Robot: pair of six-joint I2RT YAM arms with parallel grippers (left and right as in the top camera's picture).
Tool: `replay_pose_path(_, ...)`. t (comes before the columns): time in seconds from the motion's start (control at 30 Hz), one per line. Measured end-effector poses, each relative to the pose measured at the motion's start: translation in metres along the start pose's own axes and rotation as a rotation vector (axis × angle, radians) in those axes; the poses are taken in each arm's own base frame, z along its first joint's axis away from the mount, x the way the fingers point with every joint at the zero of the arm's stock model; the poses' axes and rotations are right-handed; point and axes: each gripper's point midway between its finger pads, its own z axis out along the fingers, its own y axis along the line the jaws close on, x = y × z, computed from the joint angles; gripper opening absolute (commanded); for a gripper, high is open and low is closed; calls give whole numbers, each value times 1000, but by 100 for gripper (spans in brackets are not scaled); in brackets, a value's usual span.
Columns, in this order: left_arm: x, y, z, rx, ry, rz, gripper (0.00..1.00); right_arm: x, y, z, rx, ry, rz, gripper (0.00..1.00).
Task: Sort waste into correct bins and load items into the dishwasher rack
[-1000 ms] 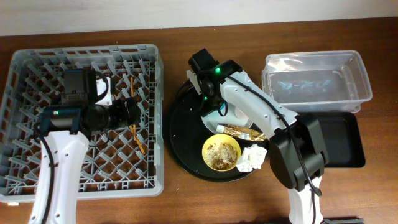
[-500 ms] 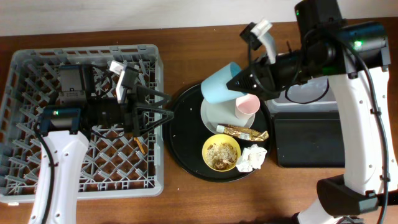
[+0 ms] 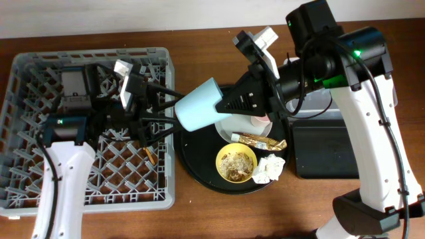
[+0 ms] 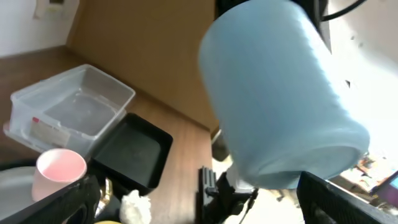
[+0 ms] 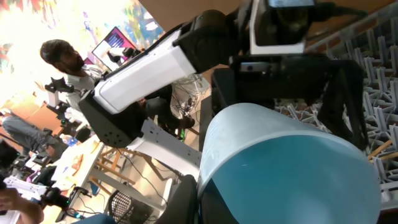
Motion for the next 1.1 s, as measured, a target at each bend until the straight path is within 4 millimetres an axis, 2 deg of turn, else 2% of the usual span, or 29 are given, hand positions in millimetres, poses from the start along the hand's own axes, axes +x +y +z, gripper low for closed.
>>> replay_pose_path(0.13, -23, -35, -1, -3, -4, 166, 99, -7, 4, -3, -31, -35, -27, 4)
replay_pose_path(0.2, -29, -58, 0, 2, -4, 202, 99, -10, 4, -3, -38, -43, -43, 4)
replay_pose_path(0.27, -31, -68, 0, 8, -3, 221, 99, -13, 8, -3, -61, -58, -63, 4)
replay_pose_path(0.47, -30, -75, 8, 34, 12, 198, 98, -18, 13, -3, -95, -79, -90, 4)
replay_pose_path(0.67, -30, -79, 18, 55, 29, 237, 81, -16, 25, 8, -153, -70, -98, 4)
replay_pose_path(1.03, -33, -71, 18, 23, 26, 261, 79, -11, 21, 9, -121, -46, -69, 4)
replay_pose_path(1.07, -34, -71, 18, 21, 26, 261, 78, -11, 21, 9, -120, -45, -69, 4)
replay_pose_path(1.1, -34, -71, 18, 18, 26, 263, 72, -10, 20, 9, -117, -44, -69, 4)
